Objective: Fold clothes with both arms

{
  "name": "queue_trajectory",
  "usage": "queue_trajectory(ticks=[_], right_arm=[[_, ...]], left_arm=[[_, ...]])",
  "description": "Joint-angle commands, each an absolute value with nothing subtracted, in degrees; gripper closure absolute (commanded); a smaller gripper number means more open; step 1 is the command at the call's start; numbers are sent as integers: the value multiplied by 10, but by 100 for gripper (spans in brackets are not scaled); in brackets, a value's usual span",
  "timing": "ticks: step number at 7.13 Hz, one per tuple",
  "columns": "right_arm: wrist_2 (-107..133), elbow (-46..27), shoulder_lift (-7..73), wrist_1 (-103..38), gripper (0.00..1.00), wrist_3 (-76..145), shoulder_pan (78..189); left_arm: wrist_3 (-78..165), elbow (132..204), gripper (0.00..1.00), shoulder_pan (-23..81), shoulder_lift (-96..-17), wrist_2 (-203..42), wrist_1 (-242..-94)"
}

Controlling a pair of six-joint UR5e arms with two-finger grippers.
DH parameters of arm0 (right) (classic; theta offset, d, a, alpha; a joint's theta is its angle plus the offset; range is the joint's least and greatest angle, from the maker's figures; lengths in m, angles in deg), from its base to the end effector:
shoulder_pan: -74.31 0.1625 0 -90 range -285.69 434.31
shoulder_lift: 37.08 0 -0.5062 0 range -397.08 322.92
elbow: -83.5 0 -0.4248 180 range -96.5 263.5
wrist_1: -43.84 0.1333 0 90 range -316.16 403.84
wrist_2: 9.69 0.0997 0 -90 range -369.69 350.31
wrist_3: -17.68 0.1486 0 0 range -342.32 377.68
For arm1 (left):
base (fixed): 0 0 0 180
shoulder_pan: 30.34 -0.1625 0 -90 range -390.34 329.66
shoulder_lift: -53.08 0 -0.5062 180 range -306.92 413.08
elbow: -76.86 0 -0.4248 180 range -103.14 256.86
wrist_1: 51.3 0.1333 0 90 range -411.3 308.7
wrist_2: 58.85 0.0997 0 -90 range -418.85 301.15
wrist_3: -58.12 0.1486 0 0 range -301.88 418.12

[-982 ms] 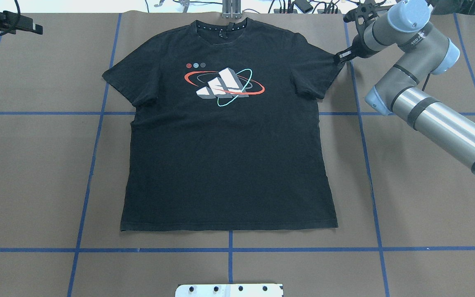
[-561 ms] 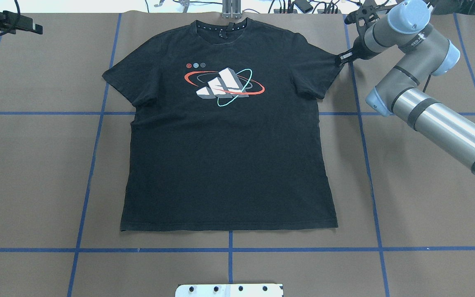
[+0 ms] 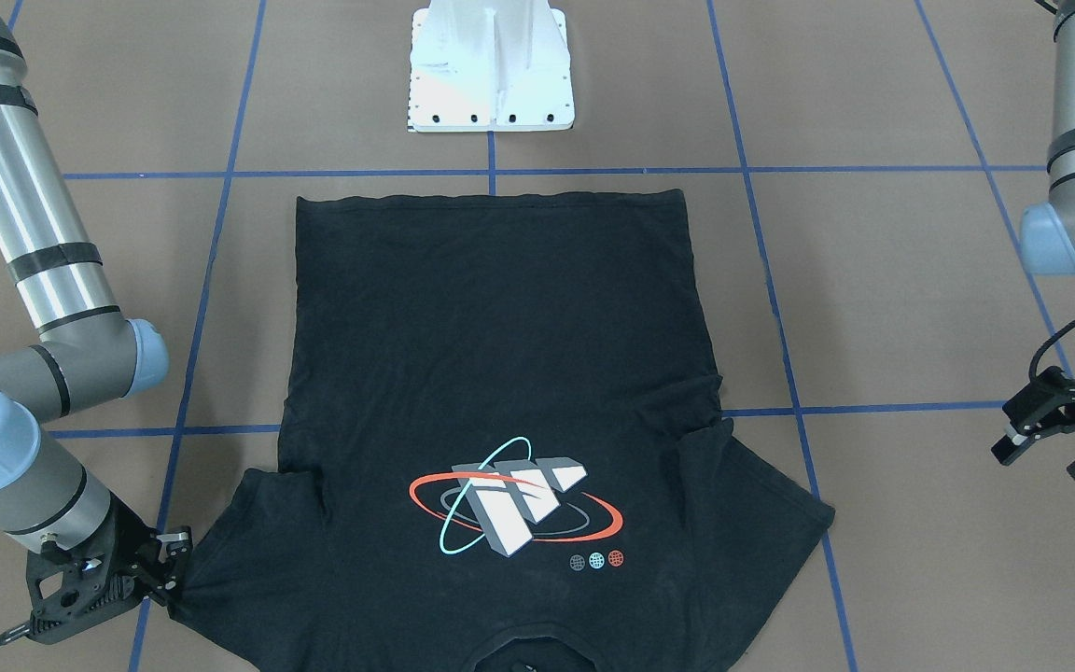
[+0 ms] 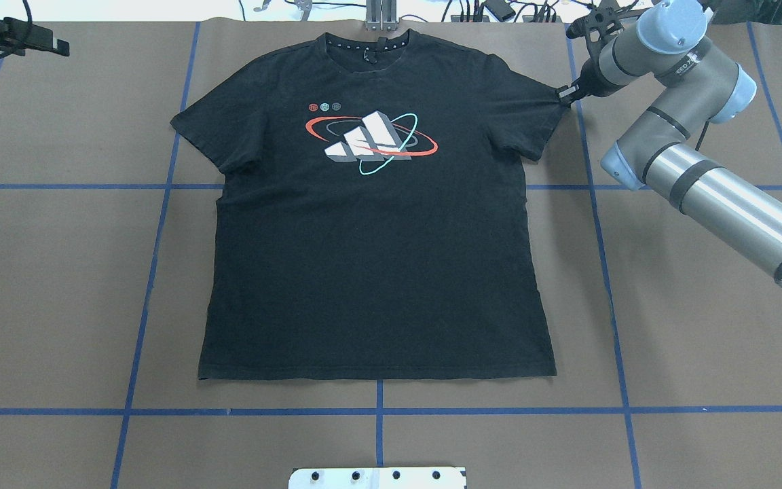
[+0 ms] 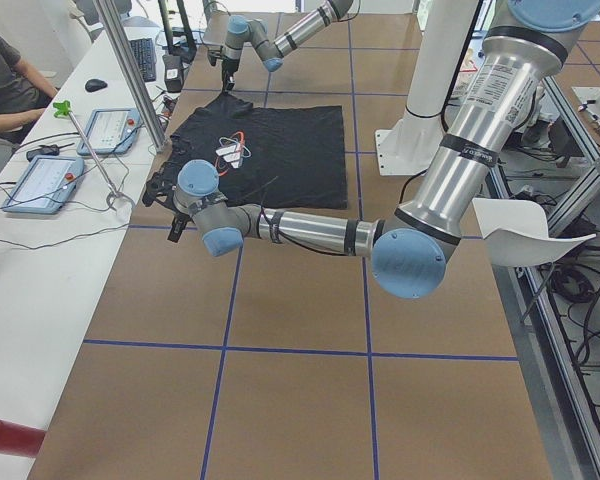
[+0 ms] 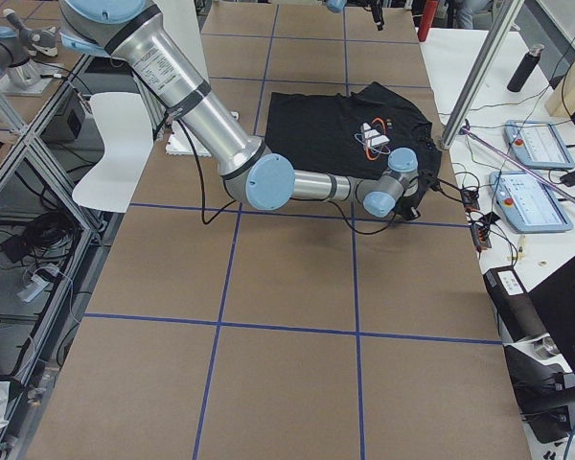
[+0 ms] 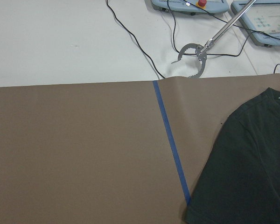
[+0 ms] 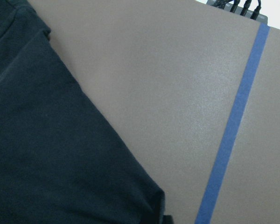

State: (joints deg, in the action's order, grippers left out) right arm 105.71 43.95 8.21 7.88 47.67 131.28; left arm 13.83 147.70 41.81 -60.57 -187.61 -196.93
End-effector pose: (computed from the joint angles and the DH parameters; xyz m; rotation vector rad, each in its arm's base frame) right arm -0.4570 -0.8305 0.5796 0.4893 -0.7891 -0.2360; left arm 0.1997 -0.7517 0.5642 0.5437 1.0382 -0.0528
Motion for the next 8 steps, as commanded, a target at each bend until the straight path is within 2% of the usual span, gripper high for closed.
queue_trajectory(ticks=[1,3,5,8], right_arm=[[1060,439,74,79,100,481,1314],[1093,437,51,76,100,487,1333],[1150,403,30,27,100,491,1344],[1110,362,-11,0,100,599,1273]], left_arm=[[138,1477,0,418,-606,-1876,-1969],[138,1477,0,418,-606,-1876,-1969],[138,1477,0,418,-605,-1876,-1969],[138,1477,0,418,-605,-1876,-1969]])
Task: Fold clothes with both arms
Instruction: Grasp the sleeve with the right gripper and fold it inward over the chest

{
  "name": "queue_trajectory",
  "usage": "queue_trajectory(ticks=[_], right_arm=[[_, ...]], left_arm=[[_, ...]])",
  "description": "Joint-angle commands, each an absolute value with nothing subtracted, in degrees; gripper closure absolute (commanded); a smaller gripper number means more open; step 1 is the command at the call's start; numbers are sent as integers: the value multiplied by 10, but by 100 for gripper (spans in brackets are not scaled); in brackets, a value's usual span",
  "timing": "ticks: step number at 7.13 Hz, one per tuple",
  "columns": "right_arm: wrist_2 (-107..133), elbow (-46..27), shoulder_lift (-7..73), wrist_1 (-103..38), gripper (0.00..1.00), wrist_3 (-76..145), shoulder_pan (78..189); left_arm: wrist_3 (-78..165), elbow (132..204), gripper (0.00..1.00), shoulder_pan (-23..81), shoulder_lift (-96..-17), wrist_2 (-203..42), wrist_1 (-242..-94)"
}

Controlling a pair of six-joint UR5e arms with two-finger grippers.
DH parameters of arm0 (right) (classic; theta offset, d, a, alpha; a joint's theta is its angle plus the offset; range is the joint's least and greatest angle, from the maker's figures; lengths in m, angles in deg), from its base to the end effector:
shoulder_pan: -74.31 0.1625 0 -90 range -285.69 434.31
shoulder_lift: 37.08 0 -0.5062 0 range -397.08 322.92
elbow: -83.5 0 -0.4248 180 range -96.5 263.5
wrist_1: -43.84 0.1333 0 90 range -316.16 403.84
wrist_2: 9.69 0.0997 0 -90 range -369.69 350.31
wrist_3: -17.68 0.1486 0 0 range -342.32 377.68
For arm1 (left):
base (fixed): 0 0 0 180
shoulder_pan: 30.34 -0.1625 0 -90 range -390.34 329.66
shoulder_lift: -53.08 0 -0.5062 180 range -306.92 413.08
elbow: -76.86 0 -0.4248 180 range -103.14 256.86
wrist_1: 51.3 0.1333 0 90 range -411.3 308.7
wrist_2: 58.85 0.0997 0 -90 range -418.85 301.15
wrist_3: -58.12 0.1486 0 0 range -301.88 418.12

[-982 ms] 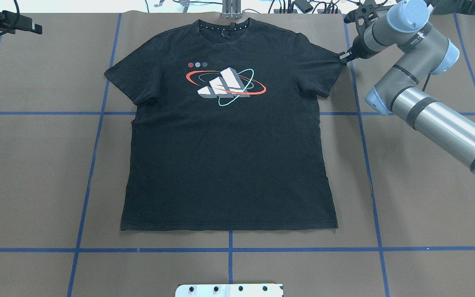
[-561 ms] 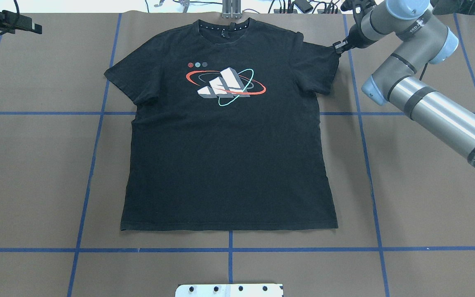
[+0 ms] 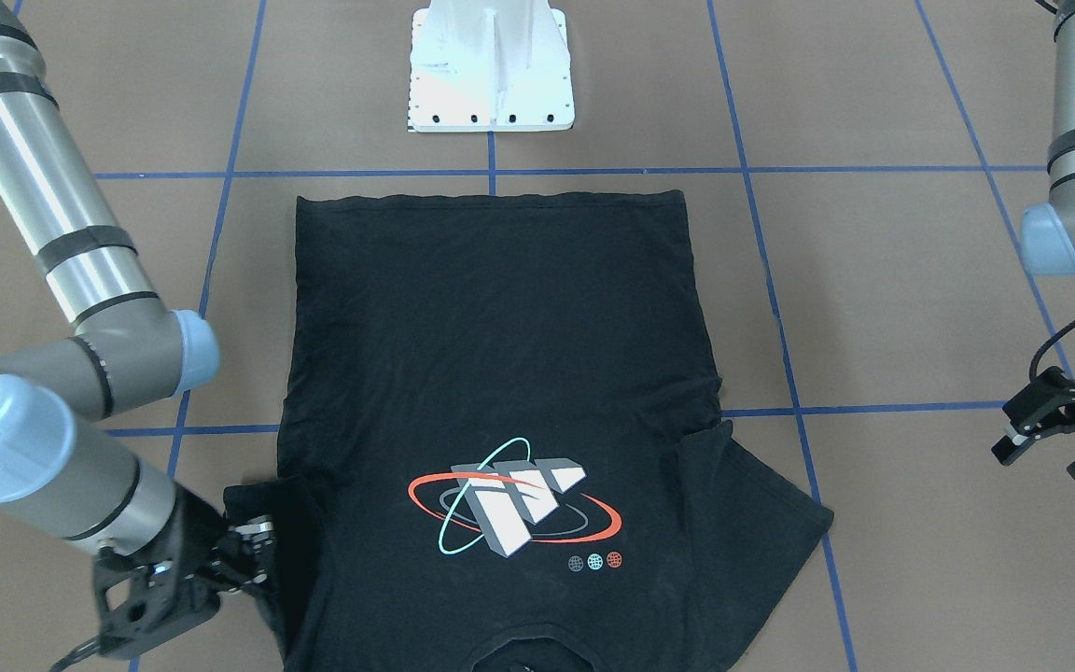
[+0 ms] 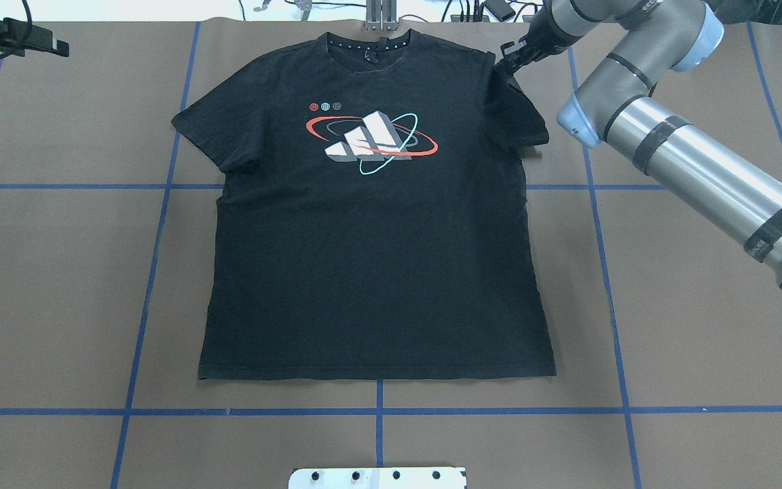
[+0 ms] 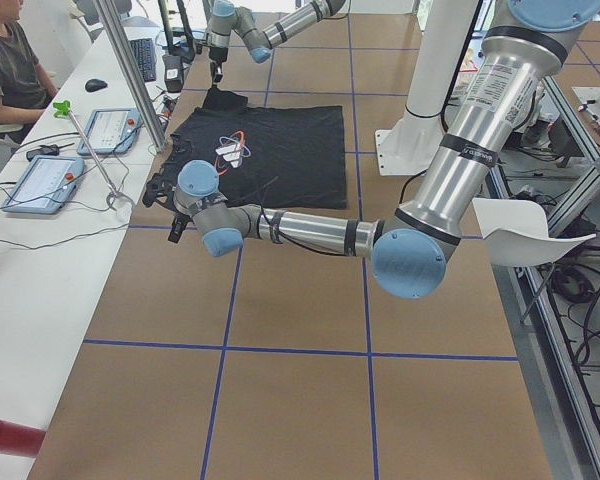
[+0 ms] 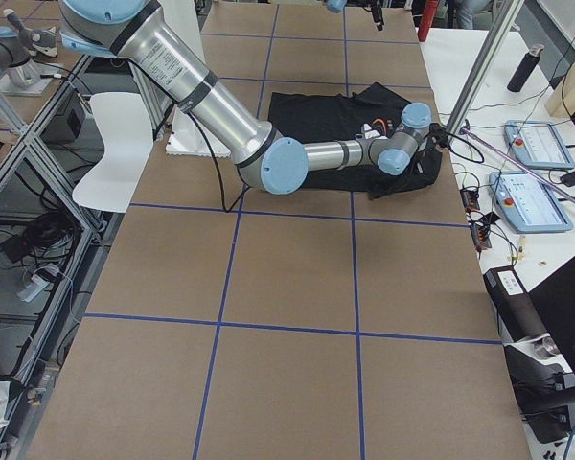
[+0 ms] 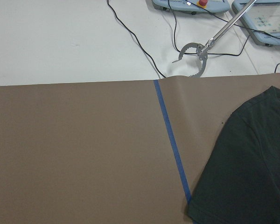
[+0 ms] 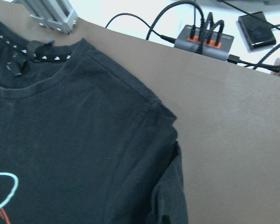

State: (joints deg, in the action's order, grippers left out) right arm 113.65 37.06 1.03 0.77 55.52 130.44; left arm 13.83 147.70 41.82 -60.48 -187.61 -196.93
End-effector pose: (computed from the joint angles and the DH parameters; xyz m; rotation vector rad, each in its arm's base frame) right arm -0.5019 -0.8403 0.4022 0.4445 -0.9810 -0.2179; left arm 0.1994 -0.7511 0.5654 0.5424 1.0376 -0.0536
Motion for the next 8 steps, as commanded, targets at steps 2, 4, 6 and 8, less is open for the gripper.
queue_trajectory(ticks=[2,4,6,8], right_arm=[[1024,371,-57,-54,100,622,1229],[969,411,-81,-67,100,622,1216],[944,430,-98,-66,100,623,1205],[947,429,-107,-66,1,657,1207]], left_arm=[[139,1477,0,418,-604,-1876,-1969],[139,1477,0,418,-602,-1876,-1970],[139,1477,0,418,-602,-1876,-1970],[138,1477,0,418,-604,-1876,-1970]])
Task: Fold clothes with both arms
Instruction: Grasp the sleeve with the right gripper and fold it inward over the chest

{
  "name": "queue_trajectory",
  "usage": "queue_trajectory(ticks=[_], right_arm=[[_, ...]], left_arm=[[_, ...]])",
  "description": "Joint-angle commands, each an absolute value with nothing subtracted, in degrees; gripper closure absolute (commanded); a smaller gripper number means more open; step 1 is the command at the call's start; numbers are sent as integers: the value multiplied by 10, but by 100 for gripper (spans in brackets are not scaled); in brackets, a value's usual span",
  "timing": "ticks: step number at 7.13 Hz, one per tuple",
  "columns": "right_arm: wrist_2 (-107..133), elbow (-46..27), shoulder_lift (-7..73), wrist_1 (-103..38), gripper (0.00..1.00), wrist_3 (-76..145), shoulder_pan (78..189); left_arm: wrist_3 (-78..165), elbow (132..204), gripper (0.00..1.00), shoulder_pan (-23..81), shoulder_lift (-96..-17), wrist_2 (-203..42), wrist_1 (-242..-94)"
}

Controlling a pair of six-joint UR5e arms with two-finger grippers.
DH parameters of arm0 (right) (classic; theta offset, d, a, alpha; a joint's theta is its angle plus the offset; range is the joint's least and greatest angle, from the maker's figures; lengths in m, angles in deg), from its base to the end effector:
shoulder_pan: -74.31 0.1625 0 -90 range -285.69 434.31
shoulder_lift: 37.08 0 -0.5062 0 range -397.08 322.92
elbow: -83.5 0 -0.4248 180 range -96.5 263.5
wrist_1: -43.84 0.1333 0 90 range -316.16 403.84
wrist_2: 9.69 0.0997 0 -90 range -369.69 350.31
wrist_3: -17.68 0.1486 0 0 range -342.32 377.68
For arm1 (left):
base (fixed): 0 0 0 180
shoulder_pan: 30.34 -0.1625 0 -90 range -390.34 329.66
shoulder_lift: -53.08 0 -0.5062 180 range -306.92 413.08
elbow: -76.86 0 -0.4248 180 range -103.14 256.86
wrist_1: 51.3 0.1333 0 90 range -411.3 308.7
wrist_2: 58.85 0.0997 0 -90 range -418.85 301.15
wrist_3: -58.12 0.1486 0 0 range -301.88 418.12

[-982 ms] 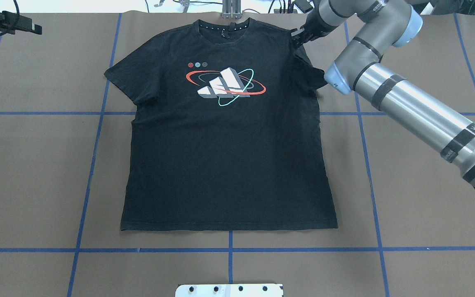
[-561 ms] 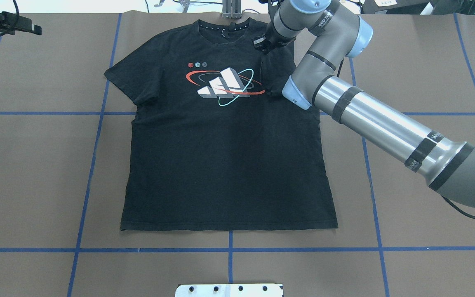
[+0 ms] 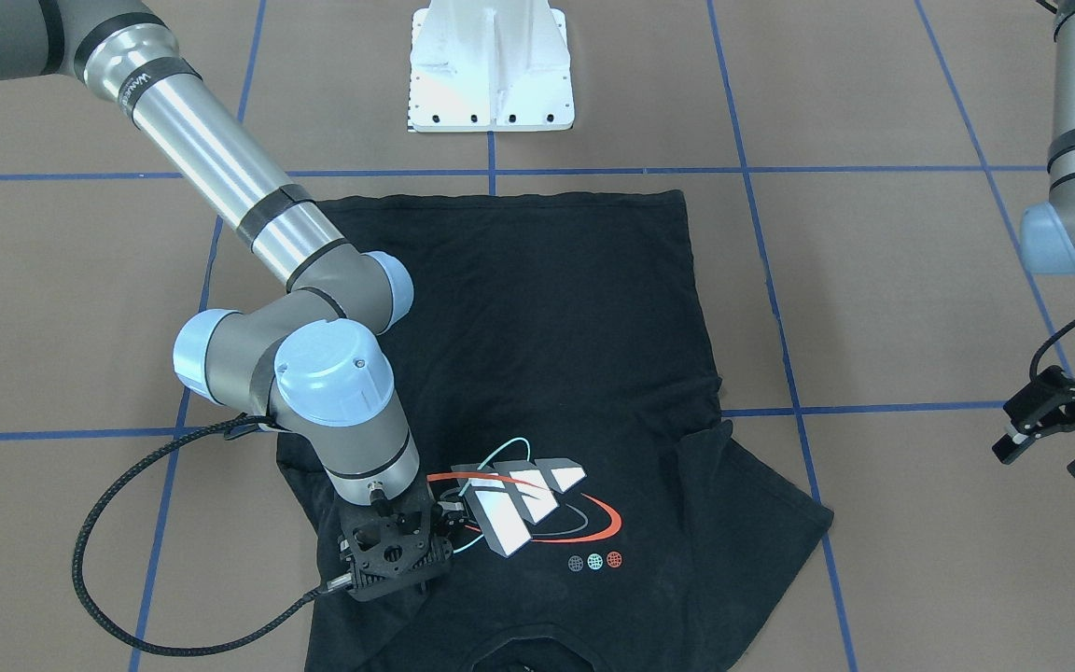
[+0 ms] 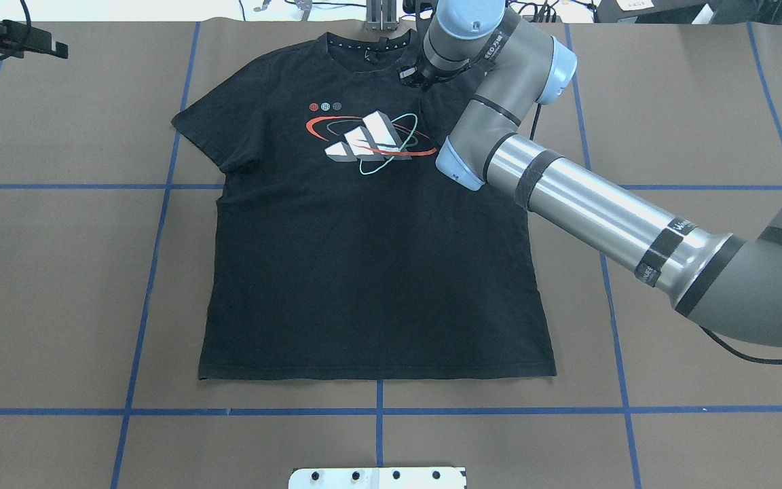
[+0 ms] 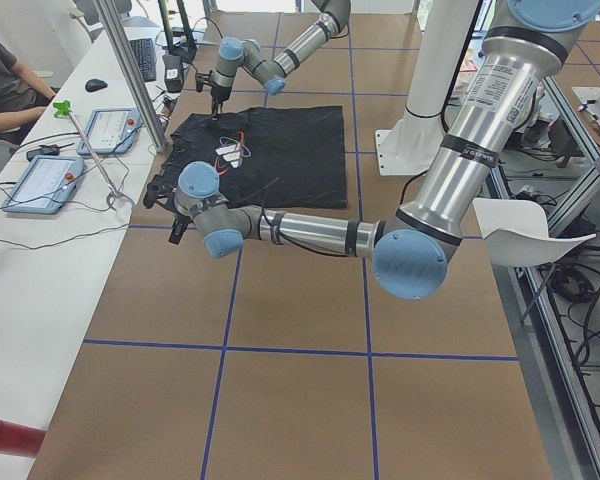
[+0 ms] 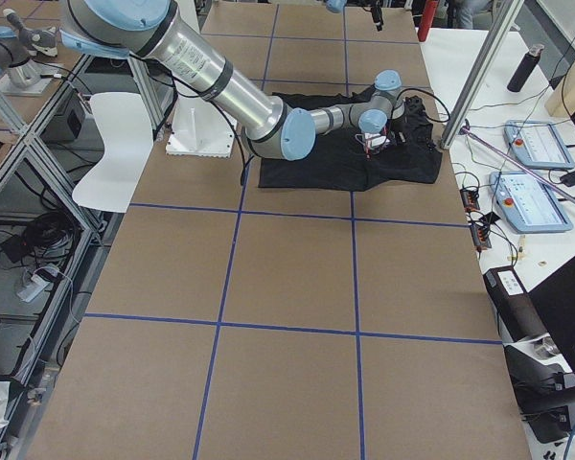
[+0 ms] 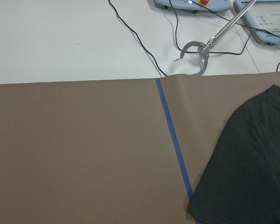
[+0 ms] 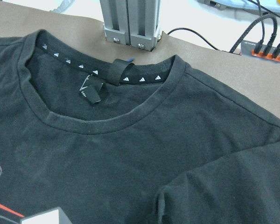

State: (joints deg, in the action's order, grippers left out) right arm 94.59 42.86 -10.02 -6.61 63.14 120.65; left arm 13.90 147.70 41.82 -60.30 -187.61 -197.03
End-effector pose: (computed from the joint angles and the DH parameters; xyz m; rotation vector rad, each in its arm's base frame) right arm -0.6472 -0.8182 0.2997 0.4949 -0.8116 -0.0865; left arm 0.1990 -0.7498 0.5676 0.5418 1.0368 -0.0531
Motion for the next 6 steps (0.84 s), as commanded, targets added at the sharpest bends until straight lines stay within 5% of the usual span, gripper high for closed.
queue_trajectory(ticks=[1,6], right_arm=[[959,429,-125,-66,1,692,1212],[1097,411,-127,-68,1,732,1287]], left_arm=[[138,1475,0,417,-606,-1875,-1971],[87,1450,0,331,-651,-1791,-1975]])
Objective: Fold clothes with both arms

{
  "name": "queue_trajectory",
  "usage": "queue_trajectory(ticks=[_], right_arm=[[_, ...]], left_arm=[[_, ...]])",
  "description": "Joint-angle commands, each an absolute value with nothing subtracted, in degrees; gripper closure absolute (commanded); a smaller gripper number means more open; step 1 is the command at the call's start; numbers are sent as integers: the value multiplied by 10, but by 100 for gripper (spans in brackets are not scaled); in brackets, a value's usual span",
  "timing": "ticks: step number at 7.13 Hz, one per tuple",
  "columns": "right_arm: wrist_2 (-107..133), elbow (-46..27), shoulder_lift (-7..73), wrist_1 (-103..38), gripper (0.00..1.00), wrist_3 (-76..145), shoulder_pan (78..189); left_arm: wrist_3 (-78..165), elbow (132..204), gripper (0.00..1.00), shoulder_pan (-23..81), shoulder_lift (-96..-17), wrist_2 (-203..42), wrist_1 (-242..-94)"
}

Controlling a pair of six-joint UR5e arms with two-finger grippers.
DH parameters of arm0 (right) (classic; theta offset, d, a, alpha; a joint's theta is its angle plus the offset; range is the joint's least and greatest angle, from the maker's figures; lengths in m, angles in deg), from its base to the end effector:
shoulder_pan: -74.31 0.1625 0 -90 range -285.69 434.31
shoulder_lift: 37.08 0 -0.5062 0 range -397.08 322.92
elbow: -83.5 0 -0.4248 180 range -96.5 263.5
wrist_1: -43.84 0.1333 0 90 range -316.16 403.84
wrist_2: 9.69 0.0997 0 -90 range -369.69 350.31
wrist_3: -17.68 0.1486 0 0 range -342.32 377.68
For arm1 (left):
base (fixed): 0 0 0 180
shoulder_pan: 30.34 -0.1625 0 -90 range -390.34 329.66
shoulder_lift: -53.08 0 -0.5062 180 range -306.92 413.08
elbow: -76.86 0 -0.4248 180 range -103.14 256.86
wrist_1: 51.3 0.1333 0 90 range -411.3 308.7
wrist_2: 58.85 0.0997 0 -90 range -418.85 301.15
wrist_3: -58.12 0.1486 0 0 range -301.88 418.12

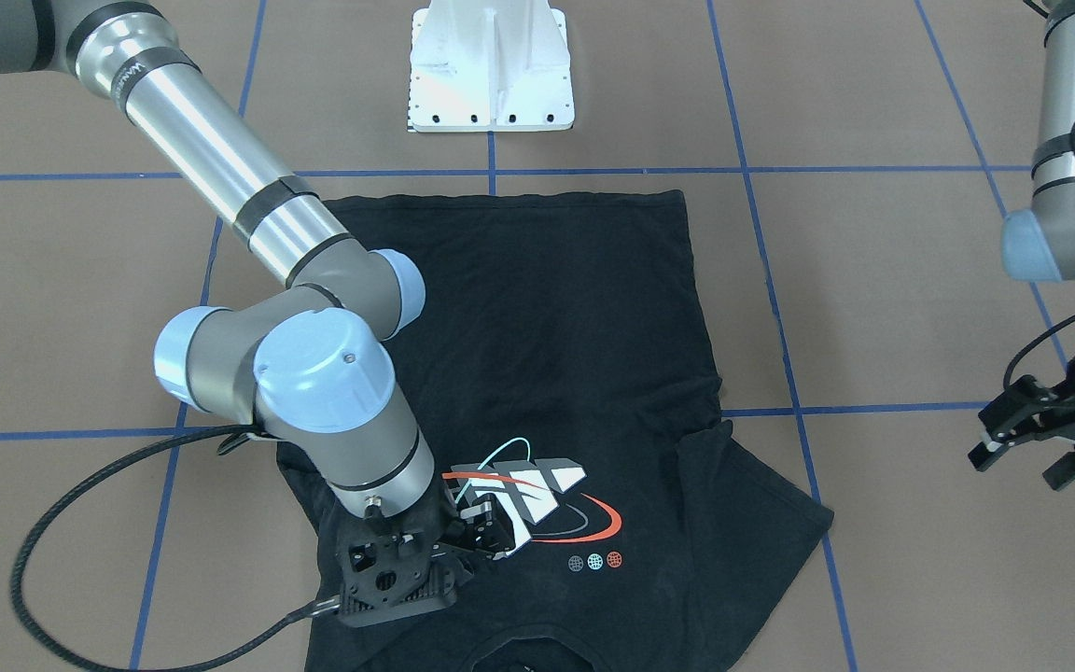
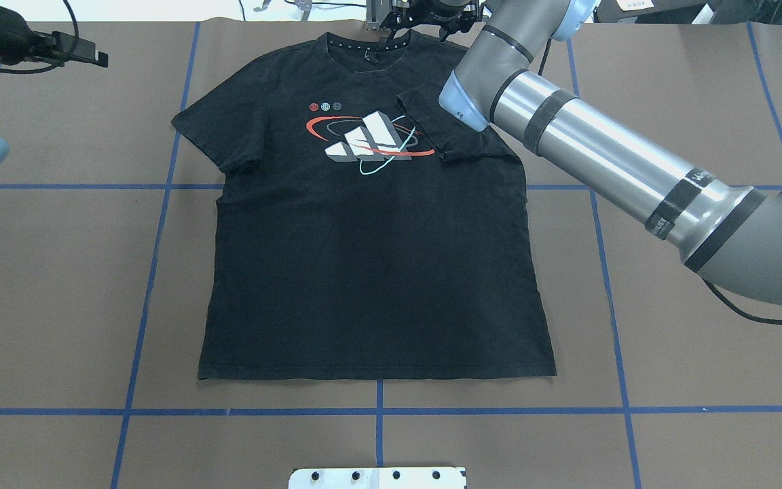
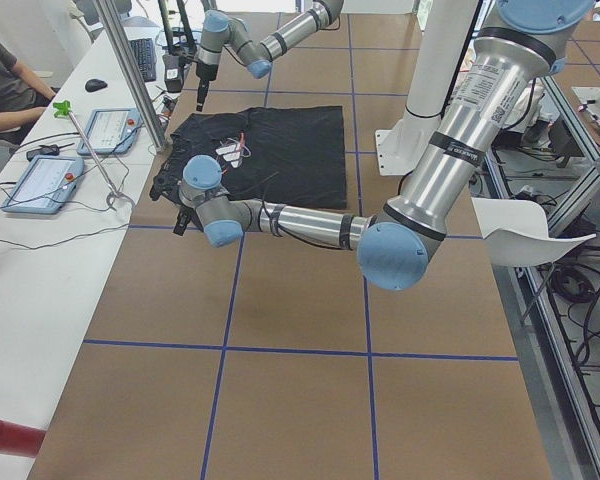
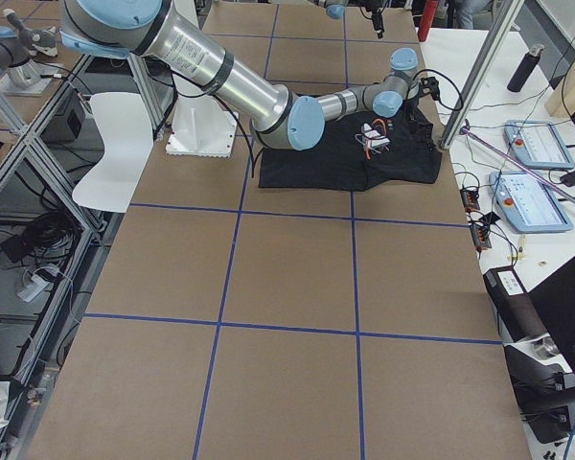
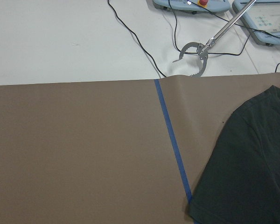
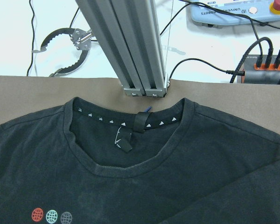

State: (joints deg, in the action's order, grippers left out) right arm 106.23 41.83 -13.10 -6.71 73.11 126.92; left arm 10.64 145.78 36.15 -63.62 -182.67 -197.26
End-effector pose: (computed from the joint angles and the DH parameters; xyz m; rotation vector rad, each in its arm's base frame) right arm -0.5733 -0.8627 0.2279 0.3748 -0.9928 0.0593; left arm 0.2752 -0.7595 0.5442 0.5372 1.0331 -0.0530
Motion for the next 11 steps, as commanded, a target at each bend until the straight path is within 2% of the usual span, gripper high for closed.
queue_trajectory(ticks=[1,2,3,5,11], right_arm=[[1104,408,-126,-68,1,744,1289],[1104,403,-125,-67,1,757,1287],[1104,390,-118,-67,1,759,1287],[1102,381,-108,-69,1,758,1287],[1098,381,-108,-69,1,757,1284]], left_arm=[[62,1416,0,309,-675,-1744,-2001],[30,1365,0,286,-705,-1704,-2030],[30,1345,1,266,-709,-1692,-2033],[29,1339,4,235,-708,-1654,-2033],[51,1313,26,234,-703,-1655,-2033]])
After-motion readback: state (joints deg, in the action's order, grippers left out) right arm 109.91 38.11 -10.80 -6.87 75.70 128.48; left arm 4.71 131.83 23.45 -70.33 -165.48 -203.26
